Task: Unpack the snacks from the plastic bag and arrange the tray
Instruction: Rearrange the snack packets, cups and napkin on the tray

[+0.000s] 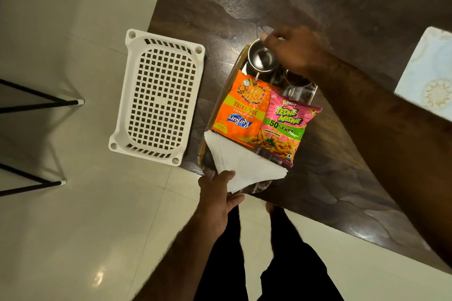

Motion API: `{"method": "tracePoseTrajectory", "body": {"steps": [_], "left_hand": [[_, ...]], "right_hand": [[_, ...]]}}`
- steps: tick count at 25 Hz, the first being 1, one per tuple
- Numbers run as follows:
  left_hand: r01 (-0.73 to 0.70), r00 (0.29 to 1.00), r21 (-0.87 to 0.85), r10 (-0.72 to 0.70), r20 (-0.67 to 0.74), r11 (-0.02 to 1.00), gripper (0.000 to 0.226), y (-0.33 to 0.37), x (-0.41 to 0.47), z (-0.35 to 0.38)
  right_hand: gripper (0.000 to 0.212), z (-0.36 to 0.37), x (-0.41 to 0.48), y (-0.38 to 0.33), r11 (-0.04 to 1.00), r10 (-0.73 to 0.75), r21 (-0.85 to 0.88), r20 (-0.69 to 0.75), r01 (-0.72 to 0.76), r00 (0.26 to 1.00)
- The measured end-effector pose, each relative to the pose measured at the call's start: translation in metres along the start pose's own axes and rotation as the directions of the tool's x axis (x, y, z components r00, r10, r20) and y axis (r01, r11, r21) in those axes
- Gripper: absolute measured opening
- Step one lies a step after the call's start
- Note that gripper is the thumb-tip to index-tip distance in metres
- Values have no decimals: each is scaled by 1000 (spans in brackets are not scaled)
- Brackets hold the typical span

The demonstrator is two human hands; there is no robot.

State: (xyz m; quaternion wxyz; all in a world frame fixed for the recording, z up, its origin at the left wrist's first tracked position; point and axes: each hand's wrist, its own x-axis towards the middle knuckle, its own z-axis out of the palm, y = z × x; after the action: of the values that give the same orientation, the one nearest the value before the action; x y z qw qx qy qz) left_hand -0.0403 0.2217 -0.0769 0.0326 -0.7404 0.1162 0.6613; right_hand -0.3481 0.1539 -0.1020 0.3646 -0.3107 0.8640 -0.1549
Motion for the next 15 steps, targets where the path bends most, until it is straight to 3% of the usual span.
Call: {"method": "tracePoseTrajectory", "body": {"steps": [5,15], "left_hand": [[-63,998,90,65,-10,994,60,6,-7,-10],[-398,914,340,399,70,852,56,24,-31,14]], "right_hand": [[62,-12,-26,27,992,95,88,-59,-89,994],[53,-48,-106,116,861,381,422,-168,-283,909]]}}
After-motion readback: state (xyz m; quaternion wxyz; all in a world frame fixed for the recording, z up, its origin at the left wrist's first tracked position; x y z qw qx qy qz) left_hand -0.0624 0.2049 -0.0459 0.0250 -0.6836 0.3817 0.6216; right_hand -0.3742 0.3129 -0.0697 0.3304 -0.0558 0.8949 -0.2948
